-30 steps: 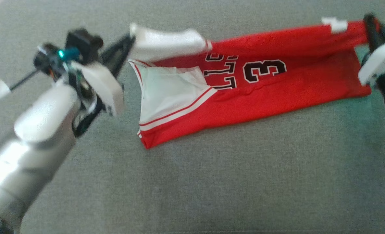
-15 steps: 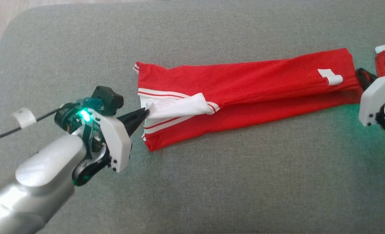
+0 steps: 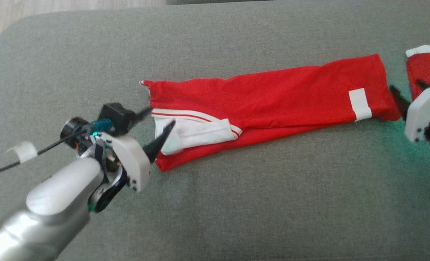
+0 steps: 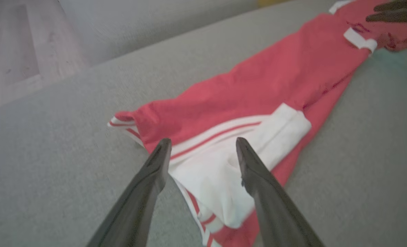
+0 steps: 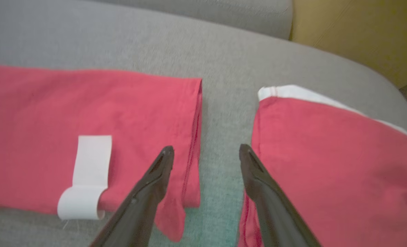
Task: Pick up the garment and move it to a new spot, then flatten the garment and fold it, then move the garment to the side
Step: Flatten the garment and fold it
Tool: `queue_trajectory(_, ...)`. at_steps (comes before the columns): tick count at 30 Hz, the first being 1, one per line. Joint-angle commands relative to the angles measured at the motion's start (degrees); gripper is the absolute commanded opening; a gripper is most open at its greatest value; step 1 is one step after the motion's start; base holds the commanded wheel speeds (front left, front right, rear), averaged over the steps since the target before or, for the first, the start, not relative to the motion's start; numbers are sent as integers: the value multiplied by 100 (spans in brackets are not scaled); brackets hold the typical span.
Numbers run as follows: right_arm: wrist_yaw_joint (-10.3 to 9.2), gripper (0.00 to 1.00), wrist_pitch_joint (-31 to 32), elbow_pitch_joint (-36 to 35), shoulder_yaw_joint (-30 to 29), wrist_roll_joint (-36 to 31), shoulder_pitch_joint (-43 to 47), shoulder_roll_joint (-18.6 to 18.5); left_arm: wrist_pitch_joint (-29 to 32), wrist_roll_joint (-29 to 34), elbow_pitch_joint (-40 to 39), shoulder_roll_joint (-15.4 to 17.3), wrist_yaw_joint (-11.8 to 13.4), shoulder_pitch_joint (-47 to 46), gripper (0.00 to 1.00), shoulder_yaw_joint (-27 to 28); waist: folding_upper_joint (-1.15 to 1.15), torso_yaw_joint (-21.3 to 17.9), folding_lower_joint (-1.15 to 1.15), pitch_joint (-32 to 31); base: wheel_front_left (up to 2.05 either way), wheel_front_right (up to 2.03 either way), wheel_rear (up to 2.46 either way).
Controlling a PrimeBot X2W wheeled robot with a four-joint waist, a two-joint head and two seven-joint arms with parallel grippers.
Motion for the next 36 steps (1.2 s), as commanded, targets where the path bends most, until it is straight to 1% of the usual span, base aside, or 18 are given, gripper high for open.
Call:
queue_trajectory(1, -5, 100, -294, -47, -125, 72, -211, -130, -481, 92, 22, -18, 150, -246, 100, 469, 0, -18, 0, -27, 0, 0, 0)
queue_trajectory(3, -5, 100, -652, -13, -307, 112, -339, -29, -1008, 157, 195, -198, 294, -267, 100, 649, 0, -45, 0, -85, 0, 0, 0)
queue_trajectory(6, -5, 100, -1348, -29, -656, 239, -465, 242, -1855, 241, 442, -424, 529, -249, 100, 936, 0, -68, 0, -213, 0, 0, 0)
queue_trajectory(8, -5, 100, -1856, -53, -822, 180, -494, 419, -2270, 455, 570, -493, 781, -231, 100, 1116, 0, -82, 0, -306, 0, 0, 0)
queue_trajectory(10, -5, 100, -2147, -77, -1027, -22, -483, 600, -2397, 567, 602, -590, 1022, -95, 100, 1403, 0, -90, 0, -399, 0, 0, 0)
queue_trajectory(12, -5, 100, -2219, -245, -1332, -147, -341, 841, -2417, 681, 381, -720, 1267, 130, 100, 1952, 0, -87, 0, -463, 0, 0, 0)
queue_trajectory(14, -5, 100, -2227, -730, -1839, -450, -85, 1028, -2420, 926, 46, -849, 1418, 524, 100, 2543, 0, -83, 0, -509, 0, 0, 0)
queue_trajectory(15, -5, 100, -2228, -997, -2140, -642, 133, 1135, -2420, 1092, -97, -910, 1443, 748, 100, 2771, 0, -74, 0, -537, 0, 0, 0)
queue_trajectory(18, -5, 100, -2230, -1772, -2979, -1269, 996, 1608, -2421, 1477, -388, -1159, 1439, 1459, 100, 3342, 0, -53, 0, -622, 0, 0, 0)
queue_trajectory(19, -5, 100, -2230, -1772, -2979, -1269, 996, 1608, -2421, 1477, -388, -1159, 1439, 1459, 100, 3342, 0, -53, 0, -622, 0, 0, 0)
queue_trajectory(21, -5, 100, -2230, -2261, -3395, -1684, 1596, 1978, -2422, 1749, -524, -1320, 1400, 1882, 100, 3670, 0, -44, 0, -656, 0, 0, 0)
queue_trajectory(24, -5, 100, -2231, -2859, -3790, -2227, 2406, 2491, -2422, 2088, -672, -1615, 1294, 2452, 100, 4100, 0, -29, 0, -687, 0, 0, 0)
queue_trajectory(26, -5, 100, -2231, -3124, -4010, -2436, 2821, 2726, -2422, 2315, -736, -1800, 1210, 2759, 100, 4340, 0, -14, 0, -686, 0, 0, 0)
queue_trajectory(29, -5, 100, -2231, -3367, -4107, -2728, 3201, 2886, -2422, 2556, -791, -2084, 1054, 3085, 100, 4690, 0, 6, 0, -625, 0, 0, 0)
queue_trajectory(31, -5, 100, -2231, -3454, -4169, -2806, 3304, 2940, -2423, 2738, -777, -2219, 922, 3196, 100, 4849, 0, 32, 0, -563, 0, 0, 0)
queue_trajectory(36, -5, 100, -2217, -3417, -4395, -3038, 3154, 2979, -2423, 3083, -739, -2476, 591, 3137, 100, 5144, 0, 124, 0, -307, 0, 0, 0)
